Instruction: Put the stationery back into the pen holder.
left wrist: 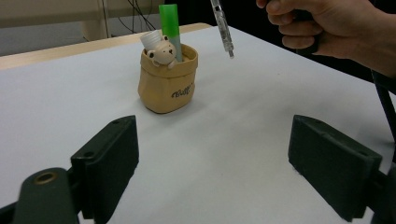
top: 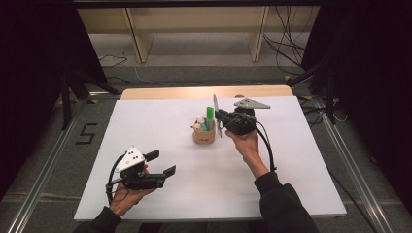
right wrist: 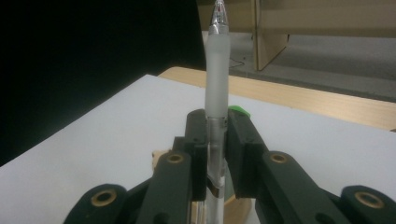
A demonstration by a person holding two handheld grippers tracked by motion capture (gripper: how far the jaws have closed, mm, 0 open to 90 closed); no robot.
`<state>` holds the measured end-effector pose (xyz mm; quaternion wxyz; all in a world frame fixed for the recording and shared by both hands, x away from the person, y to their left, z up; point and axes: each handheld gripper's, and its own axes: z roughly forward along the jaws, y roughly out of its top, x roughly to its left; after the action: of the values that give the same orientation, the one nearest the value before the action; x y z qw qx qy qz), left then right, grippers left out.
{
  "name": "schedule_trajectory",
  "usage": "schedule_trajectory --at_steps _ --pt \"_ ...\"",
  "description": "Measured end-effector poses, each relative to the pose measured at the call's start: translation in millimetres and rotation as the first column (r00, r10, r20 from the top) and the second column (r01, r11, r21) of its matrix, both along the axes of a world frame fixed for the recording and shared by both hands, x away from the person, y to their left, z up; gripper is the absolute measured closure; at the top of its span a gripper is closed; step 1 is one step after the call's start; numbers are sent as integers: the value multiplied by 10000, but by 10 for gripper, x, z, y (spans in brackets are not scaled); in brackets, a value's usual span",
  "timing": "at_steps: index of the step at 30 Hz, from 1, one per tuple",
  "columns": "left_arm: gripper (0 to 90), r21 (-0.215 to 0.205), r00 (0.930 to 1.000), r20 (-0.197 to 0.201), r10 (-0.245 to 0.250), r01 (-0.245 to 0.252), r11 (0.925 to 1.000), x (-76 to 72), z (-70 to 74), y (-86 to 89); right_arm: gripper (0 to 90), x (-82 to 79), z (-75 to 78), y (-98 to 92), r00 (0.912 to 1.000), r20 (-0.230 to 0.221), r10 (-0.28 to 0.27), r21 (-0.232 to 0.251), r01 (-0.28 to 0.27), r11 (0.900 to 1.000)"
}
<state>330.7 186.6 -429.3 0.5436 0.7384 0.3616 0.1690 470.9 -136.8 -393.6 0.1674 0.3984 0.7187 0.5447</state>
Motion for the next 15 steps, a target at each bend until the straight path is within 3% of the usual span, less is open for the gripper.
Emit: schedule_trajectory --at_steps 15 --pt "158 -5 10000 -2 2 -2 10000 2 2 4 799 126 -1 106 9999 -1 -106 57 106 9999"
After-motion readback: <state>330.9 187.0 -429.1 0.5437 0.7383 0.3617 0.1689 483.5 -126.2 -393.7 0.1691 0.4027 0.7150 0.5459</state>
